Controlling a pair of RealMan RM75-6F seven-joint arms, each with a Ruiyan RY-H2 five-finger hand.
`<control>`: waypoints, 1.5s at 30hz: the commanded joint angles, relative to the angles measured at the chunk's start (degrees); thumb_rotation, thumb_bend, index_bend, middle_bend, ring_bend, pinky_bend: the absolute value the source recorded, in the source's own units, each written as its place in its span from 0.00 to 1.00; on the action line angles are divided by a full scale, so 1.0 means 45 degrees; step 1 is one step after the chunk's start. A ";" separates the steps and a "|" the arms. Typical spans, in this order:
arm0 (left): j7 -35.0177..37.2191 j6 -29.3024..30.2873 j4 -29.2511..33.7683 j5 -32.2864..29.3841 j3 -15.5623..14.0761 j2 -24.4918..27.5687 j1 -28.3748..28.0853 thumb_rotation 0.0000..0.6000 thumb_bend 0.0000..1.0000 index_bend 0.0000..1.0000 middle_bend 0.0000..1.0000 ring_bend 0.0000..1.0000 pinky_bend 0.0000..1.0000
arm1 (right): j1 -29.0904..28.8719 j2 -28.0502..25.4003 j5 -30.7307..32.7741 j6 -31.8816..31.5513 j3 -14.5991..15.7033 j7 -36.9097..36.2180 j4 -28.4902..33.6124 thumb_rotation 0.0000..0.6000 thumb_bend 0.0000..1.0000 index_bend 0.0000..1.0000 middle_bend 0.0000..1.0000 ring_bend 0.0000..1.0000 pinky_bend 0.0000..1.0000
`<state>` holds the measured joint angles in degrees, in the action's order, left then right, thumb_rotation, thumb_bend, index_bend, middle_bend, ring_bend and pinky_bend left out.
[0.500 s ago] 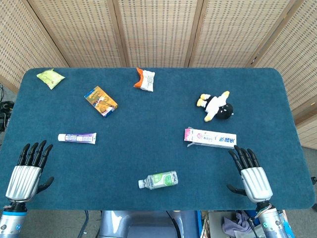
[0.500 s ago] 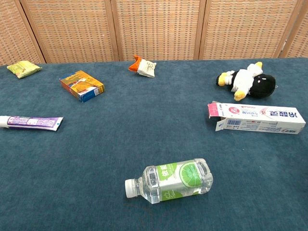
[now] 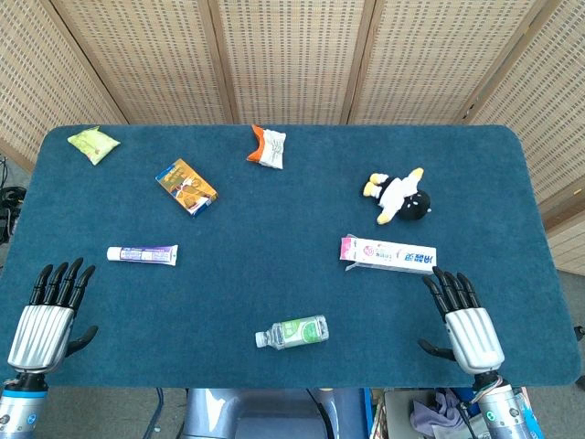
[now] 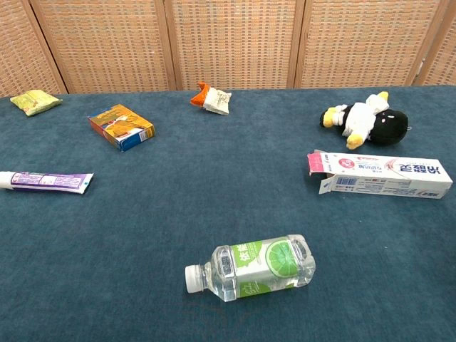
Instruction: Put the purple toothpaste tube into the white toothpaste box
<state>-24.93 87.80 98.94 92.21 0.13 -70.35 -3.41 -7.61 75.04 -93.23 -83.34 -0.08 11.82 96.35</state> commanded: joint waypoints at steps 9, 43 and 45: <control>-0.0075 0.0023 0.0040 0.0045 -0.0035 -0.0006 0.0015 1.00 0.21 0.00 0.00 0.00 0.00 | 0.0013 -0.0019 -0.0078 -0.0016 0.0038 -0.0012 0.0004 1.00 0.04 0.00 0.00 0.00 0.00; 0.0646 -0.2431 -0.1011 -0.2563 0.1943 0.0540 -0.1895 1.00 0.22 0.00 0.00 0.00 0.00 | -0.0100 0.0250 -0.0058 0.0379 0.0163 0.0266 -0.0115 1.00 0.04 0.00 0.00 0.00 0.00; 0.0747 -0.2947 -0.1111 -0.2986 0.2077 0.0648 -0.2163 1.00 0.22 0.00 0.00 0.00 0.01 | -0.0105 0.0263 -0.0052 0.0390 0.0163 0.0277 -0.0120 1.00 0.04 0.00 0.00 0.00 0.00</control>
<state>-22.20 76.60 94.54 80.65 8.50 -68.25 -11.67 -8.08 76.23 -93.47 -81.59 0.66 13.06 95.82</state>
